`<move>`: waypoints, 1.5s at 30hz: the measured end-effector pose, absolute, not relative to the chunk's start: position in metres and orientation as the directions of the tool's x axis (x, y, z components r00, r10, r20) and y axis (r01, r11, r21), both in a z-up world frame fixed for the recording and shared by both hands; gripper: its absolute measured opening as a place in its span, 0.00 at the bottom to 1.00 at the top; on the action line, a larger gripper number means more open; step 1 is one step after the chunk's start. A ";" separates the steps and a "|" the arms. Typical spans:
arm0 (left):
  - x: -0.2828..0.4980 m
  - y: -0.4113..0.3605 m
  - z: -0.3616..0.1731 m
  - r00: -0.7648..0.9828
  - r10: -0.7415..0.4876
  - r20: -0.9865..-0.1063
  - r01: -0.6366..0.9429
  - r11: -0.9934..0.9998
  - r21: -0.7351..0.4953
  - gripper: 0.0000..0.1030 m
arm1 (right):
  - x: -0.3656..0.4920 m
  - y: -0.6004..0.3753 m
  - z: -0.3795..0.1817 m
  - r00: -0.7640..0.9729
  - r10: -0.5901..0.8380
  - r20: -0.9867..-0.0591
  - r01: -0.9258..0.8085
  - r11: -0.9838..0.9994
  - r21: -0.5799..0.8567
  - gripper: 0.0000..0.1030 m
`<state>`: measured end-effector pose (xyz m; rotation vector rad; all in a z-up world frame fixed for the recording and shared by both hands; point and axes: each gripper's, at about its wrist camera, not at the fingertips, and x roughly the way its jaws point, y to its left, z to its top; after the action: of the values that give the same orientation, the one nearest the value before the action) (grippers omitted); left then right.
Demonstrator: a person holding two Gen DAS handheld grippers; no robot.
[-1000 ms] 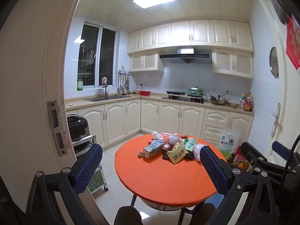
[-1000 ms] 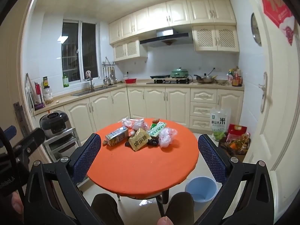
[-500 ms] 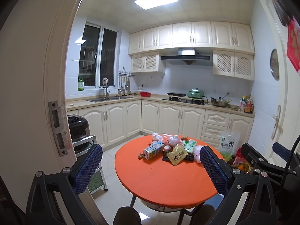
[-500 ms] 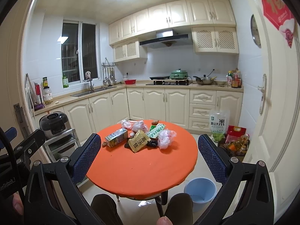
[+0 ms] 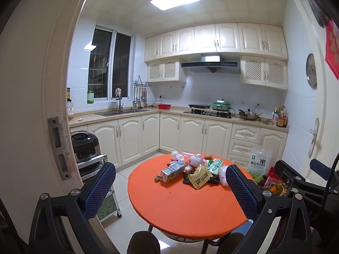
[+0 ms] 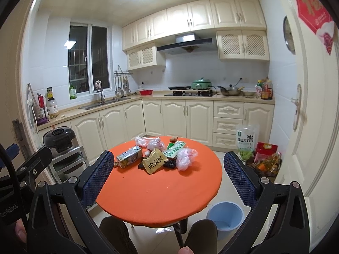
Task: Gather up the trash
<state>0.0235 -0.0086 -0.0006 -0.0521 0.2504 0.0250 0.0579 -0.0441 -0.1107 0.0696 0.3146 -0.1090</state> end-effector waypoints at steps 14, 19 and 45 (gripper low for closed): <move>0.116 -0.009 -0.002 0.950 0.033 -0.311 -0.054 0.997 -0.057 0.99 | 0.132 -0.052 -0.113 0.917 -0.087 -0.389 0.094 0.996 -0.002 1.00; 0.149 -0.004 0.000 0.944 0.026 -0.328 -0.049 0.997 -0.064 0.99 | 0.155 -0.051 -0.112 0.912 -0.077 -0.403 0.088 0.996 0.007 1.00; 0.393 0.017 -0.081 0.747 -0.023 -0.665 -0.043 0.996 -0.082 0.99 | 0.347 -0.117 -0.243 0.675 -0.090 -0.732 0.159 0.987 0.026 1.00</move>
<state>0.3932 0.0168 -0.0811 -0.0943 0.7282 0.0108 0.3472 -0.1174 -0.2432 0.0899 0.8177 -0.1399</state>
